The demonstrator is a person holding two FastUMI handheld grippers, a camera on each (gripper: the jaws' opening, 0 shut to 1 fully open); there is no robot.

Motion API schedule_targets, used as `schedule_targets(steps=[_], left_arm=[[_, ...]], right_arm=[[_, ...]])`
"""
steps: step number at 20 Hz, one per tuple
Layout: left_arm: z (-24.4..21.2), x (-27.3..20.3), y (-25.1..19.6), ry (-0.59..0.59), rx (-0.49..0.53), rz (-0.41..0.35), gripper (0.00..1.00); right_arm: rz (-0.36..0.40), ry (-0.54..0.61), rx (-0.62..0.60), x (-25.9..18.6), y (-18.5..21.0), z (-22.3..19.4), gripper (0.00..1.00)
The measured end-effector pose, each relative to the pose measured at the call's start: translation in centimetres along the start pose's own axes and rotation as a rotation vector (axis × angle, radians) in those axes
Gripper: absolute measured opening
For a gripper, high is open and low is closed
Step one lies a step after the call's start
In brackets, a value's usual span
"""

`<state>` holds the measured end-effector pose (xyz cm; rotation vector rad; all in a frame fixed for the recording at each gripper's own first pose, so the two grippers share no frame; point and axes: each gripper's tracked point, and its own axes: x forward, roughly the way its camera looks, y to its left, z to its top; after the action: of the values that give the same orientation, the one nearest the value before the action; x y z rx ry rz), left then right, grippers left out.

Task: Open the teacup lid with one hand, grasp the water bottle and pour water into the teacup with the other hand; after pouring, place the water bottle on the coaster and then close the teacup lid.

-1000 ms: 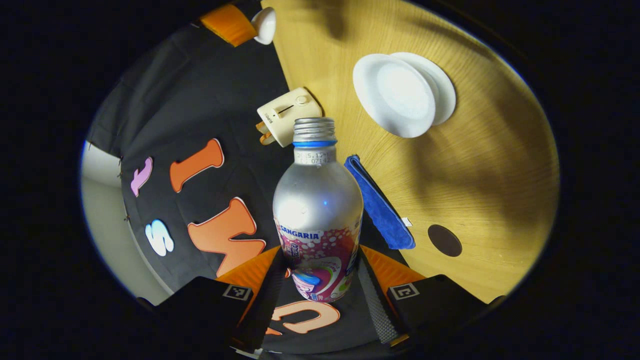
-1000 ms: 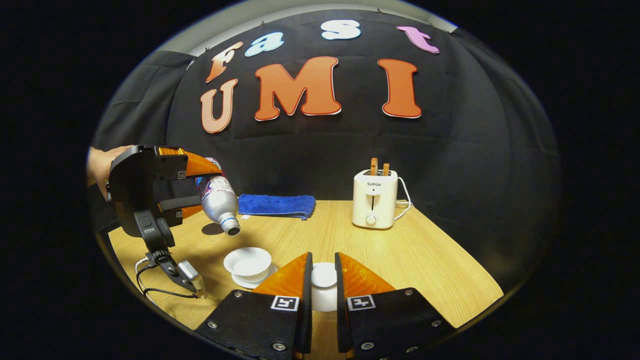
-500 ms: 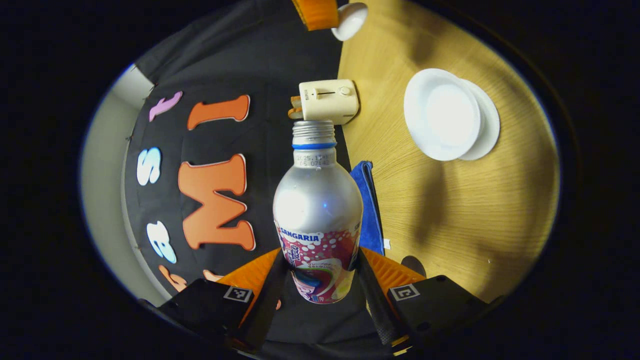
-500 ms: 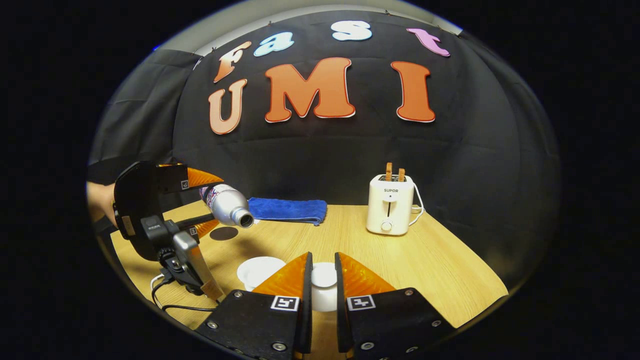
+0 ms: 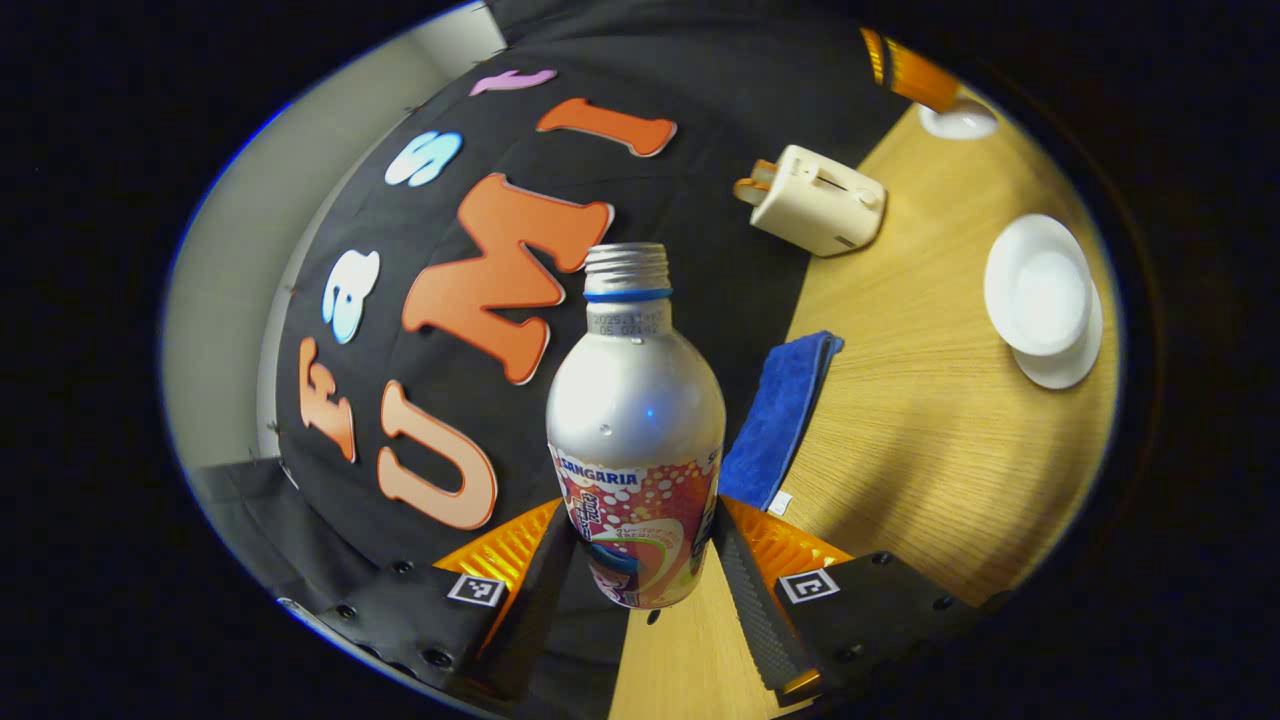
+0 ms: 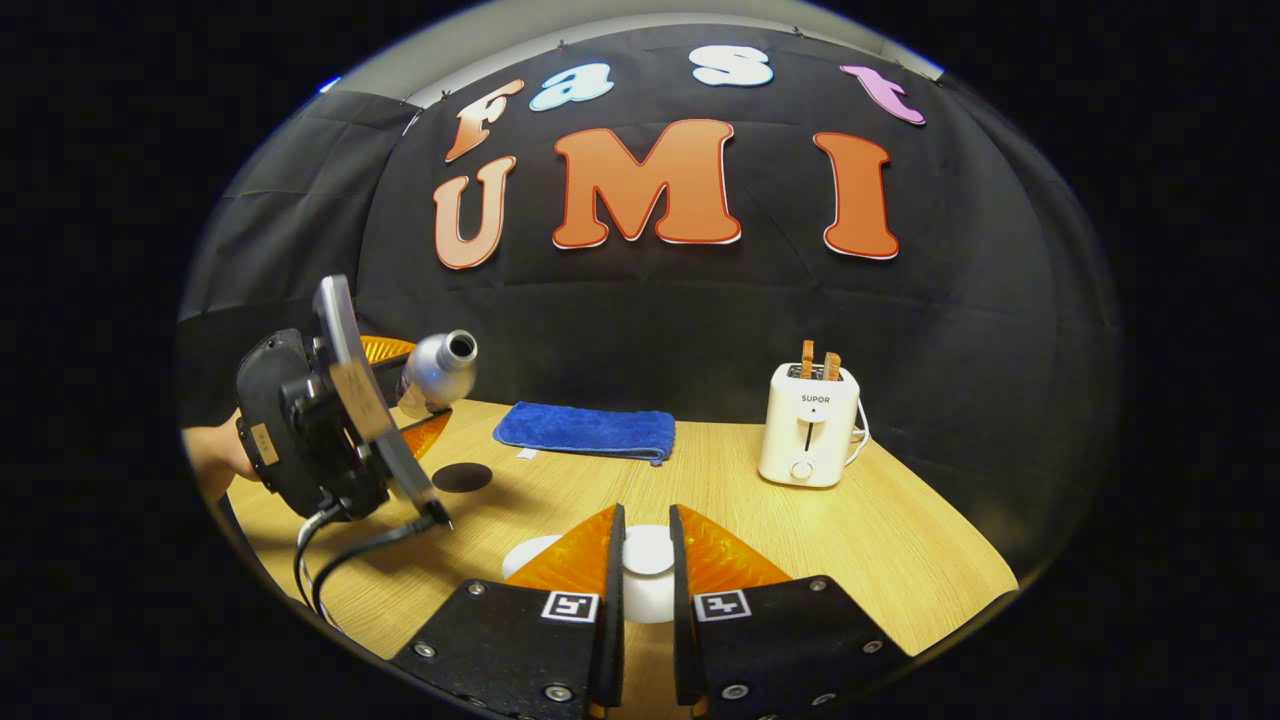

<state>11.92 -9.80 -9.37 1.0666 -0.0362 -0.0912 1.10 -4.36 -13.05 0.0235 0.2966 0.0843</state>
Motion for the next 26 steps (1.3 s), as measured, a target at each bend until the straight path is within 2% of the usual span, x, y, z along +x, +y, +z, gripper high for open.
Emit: schedule_targets(steps=[5, 8, 12, 14, 26], left_arm=[[-0.6, 0.5, 5.0, -0.052, -0.278, 0.166, 0.84], [-1.6, 1.3, 6.9, -0.065, -0.478, 0.220, 0.84], [-3.5, 1.6, 7.3, -0.034, -0.705, 0.199, 0.82], [-4.5, 1.6, 7.0, -0.026, -0.776, 0.190, 0.82], [-6.0, 3.3, 3.2, 0.067, -1.010, 0.085, 0.82]], right_arm=[[0.011, -0.016, -0.015, 0.8, 1.6, 0.9, 0.20], [0.025, -0.017, -0.020, 1.4, 2.8, 0.9, 0.21], [0.046, -0.005, -0.021, 2.7, 4.4, 0.2, 0.20], [0.052, 0.007, -0.023, 3.4, 5.0, -0.8, 0.21], [0.081, 0.095, -0.008, 5.1, 6.5, -5.1, 0.21]])
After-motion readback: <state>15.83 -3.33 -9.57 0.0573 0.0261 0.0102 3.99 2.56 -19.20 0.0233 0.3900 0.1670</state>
